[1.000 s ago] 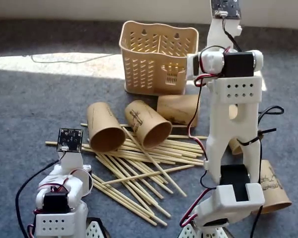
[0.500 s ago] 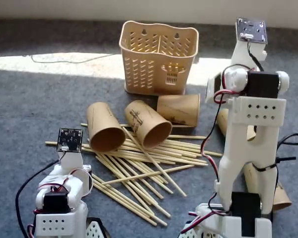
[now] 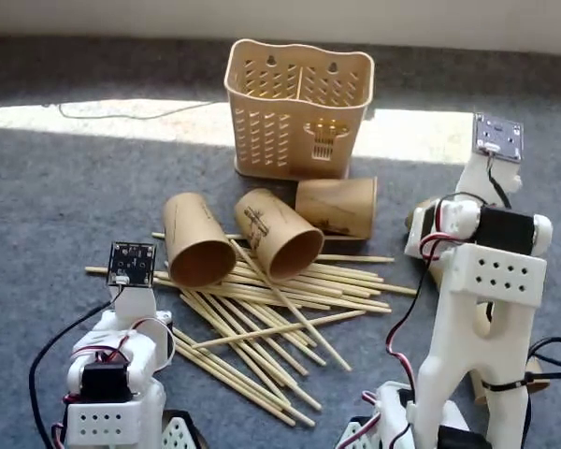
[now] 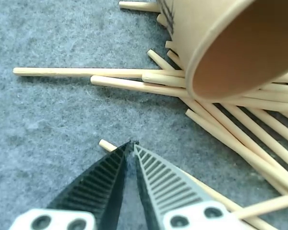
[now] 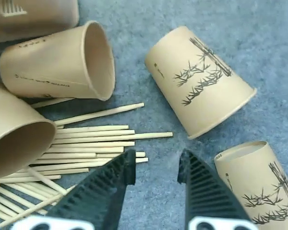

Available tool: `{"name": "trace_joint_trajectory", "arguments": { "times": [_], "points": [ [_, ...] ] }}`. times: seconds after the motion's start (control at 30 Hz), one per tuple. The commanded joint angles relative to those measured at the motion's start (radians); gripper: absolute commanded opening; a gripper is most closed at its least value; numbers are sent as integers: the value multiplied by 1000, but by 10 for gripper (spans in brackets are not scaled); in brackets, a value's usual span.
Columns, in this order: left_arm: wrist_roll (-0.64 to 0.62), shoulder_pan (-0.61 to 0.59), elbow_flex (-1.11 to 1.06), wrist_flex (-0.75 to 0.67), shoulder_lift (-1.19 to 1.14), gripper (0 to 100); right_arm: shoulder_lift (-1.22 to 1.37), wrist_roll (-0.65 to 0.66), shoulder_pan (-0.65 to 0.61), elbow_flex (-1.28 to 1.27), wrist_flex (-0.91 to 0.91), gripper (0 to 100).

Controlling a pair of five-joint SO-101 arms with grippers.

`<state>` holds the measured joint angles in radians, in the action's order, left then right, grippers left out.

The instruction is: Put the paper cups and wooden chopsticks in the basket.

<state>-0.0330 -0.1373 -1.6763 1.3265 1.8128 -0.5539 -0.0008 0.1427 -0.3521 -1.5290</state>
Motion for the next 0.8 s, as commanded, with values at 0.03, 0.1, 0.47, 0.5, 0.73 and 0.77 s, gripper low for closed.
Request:
{"name": "trace_joint_trajectory", "arguments": {
  "times": [0.03, 0.1, 0.47, 0.5, 0.73, 0.77],
  "points": [
    [-5, 15, -18, 2, 12, 7, -36, 14, 64, -91, 90, 156],
    [-5, 15, -18, 2, 12, 7, -36, 51, 82, -110, 102, 156],
    [-5, 15, -18, 2, 12, 7, -38, 74, 131, -223, 189, 156],
    [-5, 15, -18, 2, 12, 7, -38, 72, 131, -242, 213, 156],
    [-5, 15, -18, 2, 12, 7, -36, 64, 133, -361, 367, 156],
    [-5, 15, -18, 2, 12, 7, -36, 64, 134, -375, 387, 156]
  ]
}}
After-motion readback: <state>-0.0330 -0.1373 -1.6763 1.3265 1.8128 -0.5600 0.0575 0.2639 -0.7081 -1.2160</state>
